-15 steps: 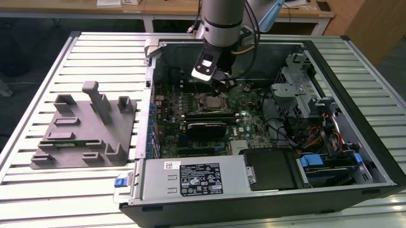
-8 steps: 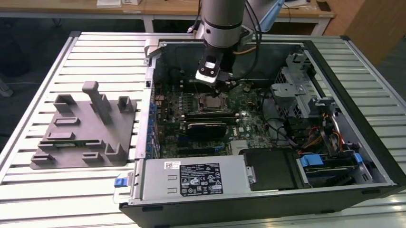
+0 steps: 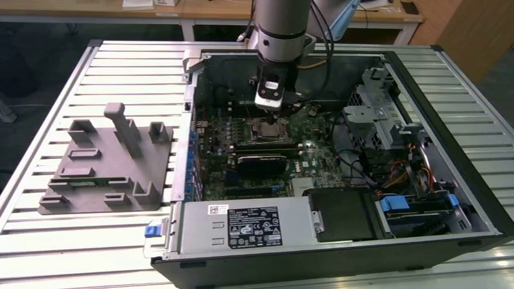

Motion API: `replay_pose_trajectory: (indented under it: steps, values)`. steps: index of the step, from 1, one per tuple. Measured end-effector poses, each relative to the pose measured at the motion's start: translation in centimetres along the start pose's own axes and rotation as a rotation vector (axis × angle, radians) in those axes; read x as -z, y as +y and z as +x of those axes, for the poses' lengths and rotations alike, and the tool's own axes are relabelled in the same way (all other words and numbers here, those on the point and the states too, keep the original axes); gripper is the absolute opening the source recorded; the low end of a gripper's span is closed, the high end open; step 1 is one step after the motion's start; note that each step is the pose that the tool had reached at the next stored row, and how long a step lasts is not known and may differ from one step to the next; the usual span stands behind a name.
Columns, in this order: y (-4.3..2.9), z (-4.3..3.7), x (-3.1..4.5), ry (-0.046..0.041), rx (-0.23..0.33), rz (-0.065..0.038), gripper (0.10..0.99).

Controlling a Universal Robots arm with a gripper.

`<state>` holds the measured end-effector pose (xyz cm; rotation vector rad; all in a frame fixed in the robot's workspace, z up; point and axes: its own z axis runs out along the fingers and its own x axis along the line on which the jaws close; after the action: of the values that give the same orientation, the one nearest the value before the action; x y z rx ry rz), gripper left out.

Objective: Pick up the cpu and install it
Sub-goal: 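Close the cpu cover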

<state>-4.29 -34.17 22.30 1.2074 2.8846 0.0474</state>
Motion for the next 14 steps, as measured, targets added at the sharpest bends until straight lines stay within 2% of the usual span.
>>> replay_pose_trajectory:
  steps: [14]
  values:
    - [-0.01, 0.00, -0.42, 0.0062, 0.254, 0.002, 0.106]
